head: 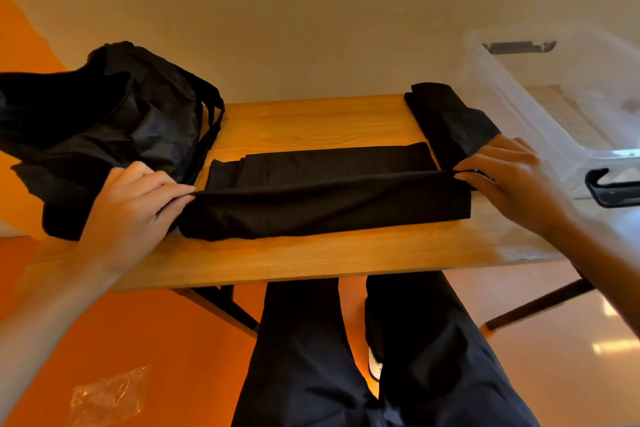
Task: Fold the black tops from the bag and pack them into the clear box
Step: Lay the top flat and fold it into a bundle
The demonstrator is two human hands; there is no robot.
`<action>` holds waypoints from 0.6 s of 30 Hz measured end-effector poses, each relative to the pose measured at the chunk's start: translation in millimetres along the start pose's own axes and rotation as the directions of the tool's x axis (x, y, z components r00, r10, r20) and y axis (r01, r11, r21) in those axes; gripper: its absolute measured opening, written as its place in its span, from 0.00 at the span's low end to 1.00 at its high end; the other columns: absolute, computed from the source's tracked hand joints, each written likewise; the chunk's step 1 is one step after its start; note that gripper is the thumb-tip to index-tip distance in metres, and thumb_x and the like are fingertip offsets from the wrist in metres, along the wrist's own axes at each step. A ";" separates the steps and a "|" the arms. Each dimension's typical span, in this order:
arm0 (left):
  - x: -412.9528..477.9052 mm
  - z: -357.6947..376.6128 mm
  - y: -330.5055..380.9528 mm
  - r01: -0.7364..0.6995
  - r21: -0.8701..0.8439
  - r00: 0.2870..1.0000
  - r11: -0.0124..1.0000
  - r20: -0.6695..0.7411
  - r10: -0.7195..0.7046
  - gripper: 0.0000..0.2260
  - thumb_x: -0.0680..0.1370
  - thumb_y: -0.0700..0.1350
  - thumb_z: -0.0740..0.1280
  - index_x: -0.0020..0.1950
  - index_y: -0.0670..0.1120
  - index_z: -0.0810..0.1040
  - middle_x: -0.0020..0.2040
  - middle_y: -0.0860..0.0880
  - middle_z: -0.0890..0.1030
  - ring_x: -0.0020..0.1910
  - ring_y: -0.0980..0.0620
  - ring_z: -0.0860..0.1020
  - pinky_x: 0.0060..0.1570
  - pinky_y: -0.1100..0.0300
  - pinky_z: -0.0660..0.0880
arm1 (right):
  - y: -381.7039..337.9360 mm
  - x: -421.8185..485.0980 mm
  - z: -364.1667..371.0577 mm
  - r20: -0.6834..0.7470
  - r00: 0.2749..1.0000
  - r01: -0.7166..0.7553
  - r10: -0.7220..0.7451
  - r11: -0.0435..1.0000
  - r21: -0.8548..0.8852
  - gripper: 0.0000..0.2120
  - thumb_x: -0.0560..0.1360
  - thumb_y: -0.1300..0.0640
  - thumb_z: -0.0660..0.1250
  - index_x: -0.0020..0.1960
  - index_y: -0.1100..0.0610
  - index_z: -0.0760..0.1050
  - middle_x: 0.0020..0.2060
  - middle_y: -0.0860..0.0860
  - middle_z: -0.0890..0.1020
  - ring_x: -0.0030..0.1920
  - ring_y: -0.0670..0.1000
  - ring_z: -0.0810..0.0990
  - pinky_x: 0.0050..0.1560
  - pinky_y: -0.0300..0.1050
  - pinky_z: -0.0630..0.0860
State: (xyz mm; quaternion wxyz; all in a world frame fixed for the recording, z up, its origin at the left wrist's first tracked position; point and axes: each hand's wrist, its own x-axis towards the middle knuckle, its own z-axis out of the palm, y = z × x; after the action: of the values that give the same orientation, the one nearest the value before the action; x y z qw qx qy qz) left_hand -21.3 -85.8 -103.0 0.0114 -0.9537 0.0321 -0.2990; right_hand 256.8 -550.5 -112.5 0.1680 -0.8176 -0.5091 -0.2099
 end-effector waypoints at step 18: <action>59.3 20.4 -20.8 0.045 0.080 0.990 0.996 0.130 -0.055 0.05 0.77 0.39 0.73 0.51 0.39 0.85 0.43 0.45 0.81 0.44 0.40 0.73 0.44 0.50 0.62 | 27.4 63.3 15.2 0.112 0.972 -0.212 0.206 0.976 0.043 0.06 0.77 0.54 0.72 0.51 0.55 0.85 0.41 0.45 0.80 0.42 0.43 0.73 0.47 0.36 0.67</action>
State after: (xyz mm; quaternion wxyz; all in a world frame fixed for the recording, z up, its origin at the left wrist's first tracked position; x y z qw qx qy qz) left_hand 40.1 -69.0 -85.1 0.0425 -0.9708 -0.0042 -0.2362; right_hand 309.1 -506.4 -94.6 0.1840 -0.8719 -0.4340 -0.1328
